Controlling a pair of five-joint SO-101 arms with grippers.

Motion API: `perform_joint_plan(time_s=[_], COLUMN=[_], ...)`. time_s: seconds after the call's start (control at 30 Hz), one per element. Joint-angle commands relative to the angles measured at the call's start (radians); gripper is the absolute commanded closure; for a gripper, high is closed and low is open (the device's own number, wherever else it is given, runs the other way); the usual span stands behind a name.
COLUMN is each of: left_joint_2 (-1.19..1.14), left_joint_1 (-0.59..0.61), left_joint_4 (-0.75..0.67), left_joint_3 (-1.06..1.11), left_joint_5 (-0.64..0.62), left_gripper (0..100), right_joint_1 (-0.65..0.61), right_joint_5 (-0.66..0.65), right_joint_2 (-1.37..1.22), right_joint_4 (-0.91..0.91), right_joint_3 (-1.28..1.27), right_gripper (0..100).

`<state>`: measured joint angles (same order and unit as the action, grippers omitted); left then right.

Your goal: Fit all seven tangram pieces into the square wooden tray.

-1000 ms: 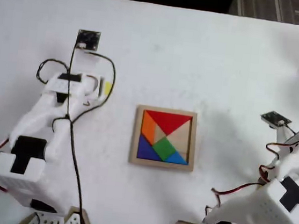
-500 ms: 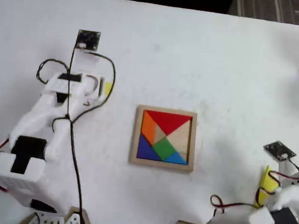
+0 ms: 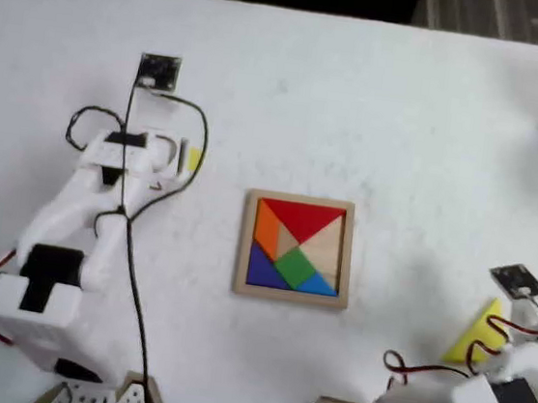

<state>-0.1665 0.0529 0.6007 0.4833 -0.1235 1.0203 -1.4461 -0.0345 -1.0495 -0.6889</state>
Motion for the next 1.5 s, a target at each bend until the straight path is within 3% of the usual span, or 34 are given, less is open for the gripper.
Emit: perform_joint_plan(time_s=[0.0,0.37,0.63,0.83,1.03,1.2,1.47], left_joint_2=[0.005,0.005,0.005,0.005,0.005,0.005,0.005], left_joint_1=[0.016,0.016,0.016,0.016,0.016,0.016,0.016], left_joint_4=[0.008,0.008,0.008,0.008,0.008,0.008,0.008], left_joint_3=[-0.043,-0.043,-0.043,-0.043,-0.043,-0.043,-0.043], left_joint_5=[-0.008,-0.008,-0.008,-0.008,-0.008,-0.008,-0.008], left_gripper=[72,72,72,72,72,72,72], right_joint_1=[-0.064,-0.259,-0.387,-0.366,-0.213,-0.114,-0.136], right_joint_5=[0.097,0.328,0.491,0.482,0.279,0.269,0.275], right_joint_2=[0.015,0.159,0.162,0.179,0.277,0.242,0.038], right_joint_4=[0.033,0.039,0.177,0.14,-0.002,0.148,0.334], right_joint_3=[0.003,0.003,-0.005,0.006,0.04,0.04,0.041], right_gripper=[98.1,98.1,98.1,98.1,98.1,98.1,98.1])
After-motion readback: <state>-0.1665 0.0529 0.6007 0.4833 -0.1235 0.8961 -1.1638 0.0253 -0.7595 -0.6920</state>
